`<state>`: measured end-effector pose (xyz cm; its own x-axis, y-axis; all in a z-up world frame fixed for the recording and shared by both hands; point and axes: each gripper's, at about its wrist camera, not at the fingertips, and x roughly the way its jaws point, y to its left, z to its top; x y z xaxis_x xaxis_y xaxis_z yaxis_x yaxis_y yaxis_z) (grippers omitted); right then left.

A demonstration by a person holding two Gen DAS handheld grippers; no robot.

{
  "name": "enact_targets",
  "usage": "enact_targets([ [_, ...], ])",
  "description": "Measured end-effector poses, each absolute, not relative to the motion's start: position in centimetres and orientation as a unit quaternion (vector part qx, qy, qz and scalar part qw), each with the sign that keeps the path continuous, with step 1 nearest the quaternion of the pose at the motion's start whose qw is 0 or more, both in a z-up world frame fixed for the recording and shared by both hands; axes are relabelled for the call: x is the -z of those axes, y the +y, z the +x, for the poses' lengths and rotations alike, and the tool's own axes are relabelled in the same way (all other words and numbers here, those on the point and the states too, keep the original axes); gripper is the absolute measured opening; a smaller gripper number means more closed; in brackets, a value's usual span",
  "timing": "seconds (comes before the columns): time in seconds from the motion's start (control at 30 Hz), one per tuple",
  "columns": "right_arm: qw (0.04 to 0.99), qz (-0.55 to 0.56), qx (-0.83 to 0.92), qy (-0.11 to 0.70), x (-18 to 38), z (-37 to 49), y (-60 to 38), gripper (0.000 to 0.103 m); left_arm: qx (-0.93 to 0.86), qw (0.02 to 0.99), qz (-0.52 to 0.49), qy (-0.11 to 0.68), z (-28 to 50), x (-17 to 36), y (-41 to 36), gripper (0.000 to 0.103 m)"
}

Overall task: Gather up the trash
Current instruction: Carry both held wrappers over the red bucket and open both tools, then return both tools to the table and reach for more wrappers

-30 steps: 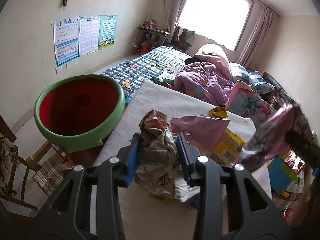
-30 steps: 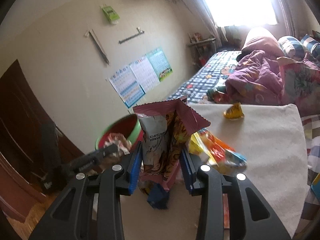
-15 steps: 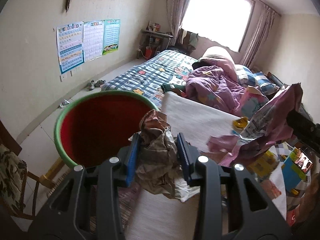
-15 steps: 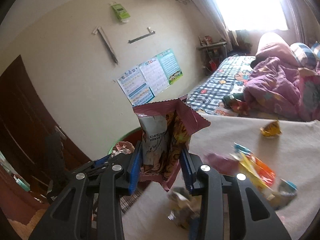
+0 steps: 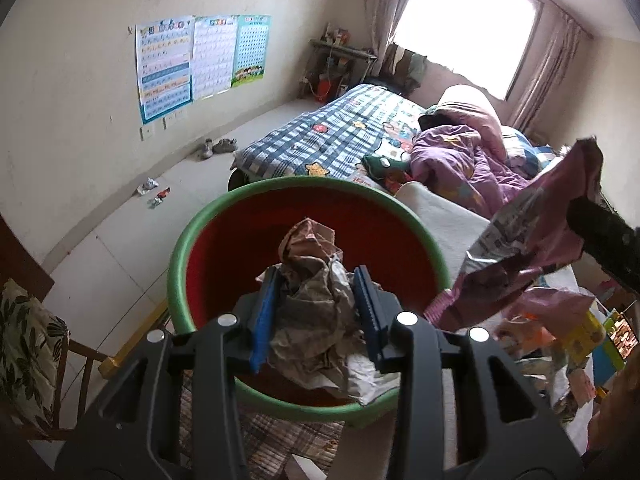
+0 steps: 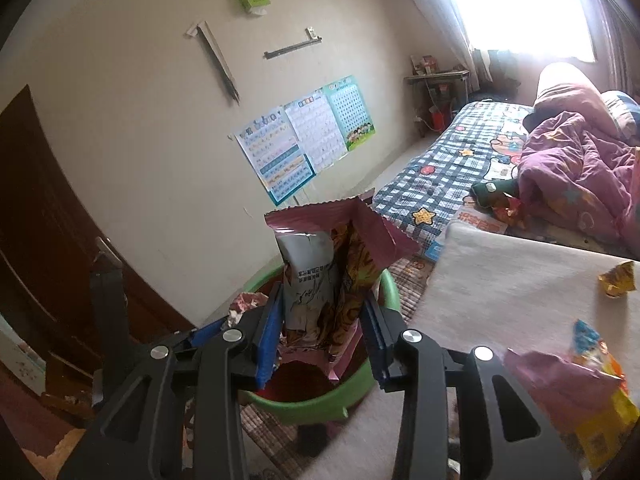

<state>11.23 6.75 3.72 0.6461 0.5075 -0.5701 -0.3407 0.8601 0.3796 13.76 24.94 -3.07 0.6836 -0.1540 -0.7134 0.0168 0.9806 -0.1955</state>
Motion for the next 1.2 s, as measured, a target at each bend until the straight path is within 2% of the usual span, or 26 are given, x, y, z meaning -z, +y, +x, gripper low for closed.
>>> enact_targets([
  [0.1, 0.895, 0.127, -0.236, 0.357, -2.8, 12.0, 7.8, 0.049, 0.043, 0.913, -0.081, 0.398, 14.3, 3.5, 25.6, 0.046],
  [0.17, 0.891, 0.132, -0.237, 0.364, -2.3, 12.3, 7.9, 0.054, 0.039, 0.914, -0.081, 0.396, 14.4, 3.8, 25.8, 0.065],
  [0.27, 0.891, 0.139, -0.231, 0.364, -2.1, 12.3, 7.9, 0.064, 0.038, 0.913, -0.091, 0.395, 14.5, 4.1, 26.2, 0.07],
  [0.33, 0.892, 0.143, -0.228, 0.364, -2.1, 12.4, 7.7, 0.067, 0.038, 0.913, -0.09, 0.395, 14.5, 4.2, 26.1, 0.074],
  [0.67, 0.904, 0.133, -0.192, 0.357, -2.9, 9.8, 3.5, 0.068, 0.069, 0.918, -0.071, 0.383, 14.2, 3.2, 23.7, 0.075],
  [0.9, 0.926, 0.085, -0.092, 0.357, -3.3, 7.3, -4.3, 0.068, 0.111, 0.912, -0.07, 0.389, 13.3, 2.7, 20.1, 0.075],
  [1.2, 0.901, 0.07, -0.037, 0.426, 0.7, 6.1, -12.6, 0.068, 0.146, 0.896, -0.089, 0.41, 11.6, 3.0, 15.2, 0.075],
])
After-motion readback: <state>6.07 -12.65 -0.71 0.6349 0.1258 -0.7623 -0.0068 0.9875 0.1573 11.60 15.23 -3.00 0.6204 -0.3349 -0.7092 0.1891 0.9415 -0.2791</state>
